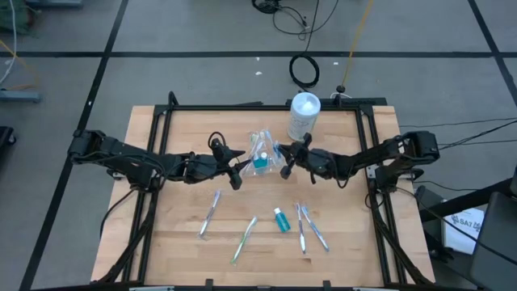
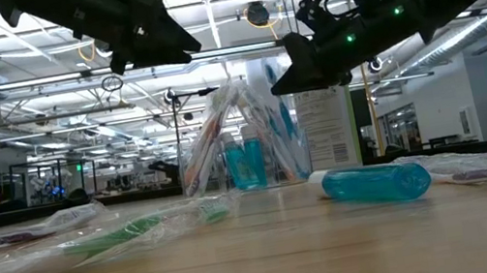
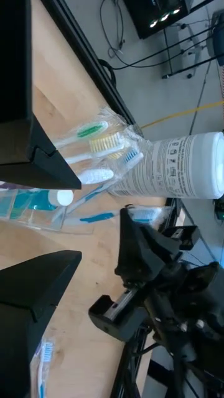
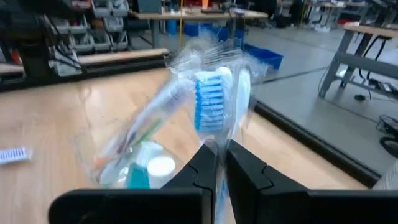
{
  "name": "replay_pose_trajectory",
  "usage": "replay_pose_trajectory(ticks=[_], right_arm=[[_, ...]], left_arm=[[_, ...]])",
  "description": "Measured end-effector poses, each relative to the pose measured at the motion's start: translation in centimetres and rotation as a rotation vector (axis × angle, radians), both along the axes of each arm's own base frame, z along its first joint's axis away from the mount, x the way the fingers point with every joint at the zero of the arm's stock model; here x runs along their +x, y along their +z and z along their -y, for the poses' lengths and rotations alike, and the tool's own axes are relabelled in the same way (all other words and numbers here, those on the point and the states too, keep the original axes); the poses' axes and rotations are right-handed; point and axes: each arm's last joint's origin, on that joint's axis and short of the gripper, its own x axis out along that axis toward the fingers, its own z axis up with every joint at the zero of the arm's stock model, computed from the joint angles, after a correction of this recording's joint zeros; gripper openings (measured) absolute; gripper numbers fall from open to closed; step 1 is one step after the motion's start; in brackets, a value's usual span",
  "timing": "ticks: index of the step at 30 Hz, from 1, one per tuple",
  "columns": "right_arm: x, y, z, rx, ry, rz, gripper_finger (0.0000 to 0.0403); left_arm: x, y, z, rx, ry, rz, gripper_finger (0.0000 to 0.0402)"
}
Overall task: Pick & Place toothbrushing station
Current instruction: Put the right blue toothbrush into the transparent organizer
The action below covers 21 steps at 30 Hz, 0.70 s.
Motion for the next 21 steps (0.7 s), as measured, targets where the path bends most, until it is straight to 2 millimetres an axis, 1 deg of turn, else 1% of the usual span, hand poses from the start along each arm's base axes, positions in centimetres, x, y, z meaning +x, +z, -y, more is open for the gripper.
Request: replay_pose_trajectory(ticks=[4, 8, 11, 16, 21], right_arm=[[-0.02, -0.14, 0.01, 0.007, -0.002, -0.013, 0.0019], [-0.04, -0.22, 0.0, 0.005, -0.001, -0.023, 0.0038], [-0.06, -0.31, 0.0, 0.002, 0.0, -0.032, 0.006], [-0.05, -0.3, -0.02, -0.016, 0.004, -0.043, 0.011], [-0.05, -0.28, -0.02, 0.021, -0.004, -0.016, 0.015]], left_arm=[[-0.01, -0.03, 0.0, 0.0, 0.0, -0.003, 0.0177], [-0.01, -0.04, 0.0, 0.0, 0.0, -0.004, 0.0177], [-0.01, -0.04, 0.0, -0.001, 0.0, -0.004, 0.0177], [-0.01, -0.04, 0.0, -0.001, 0.001, -0.003, 0.0177], [-0.02, -0.05, 0.0, -0.001, 0.001, -0.005, 0.0177]])
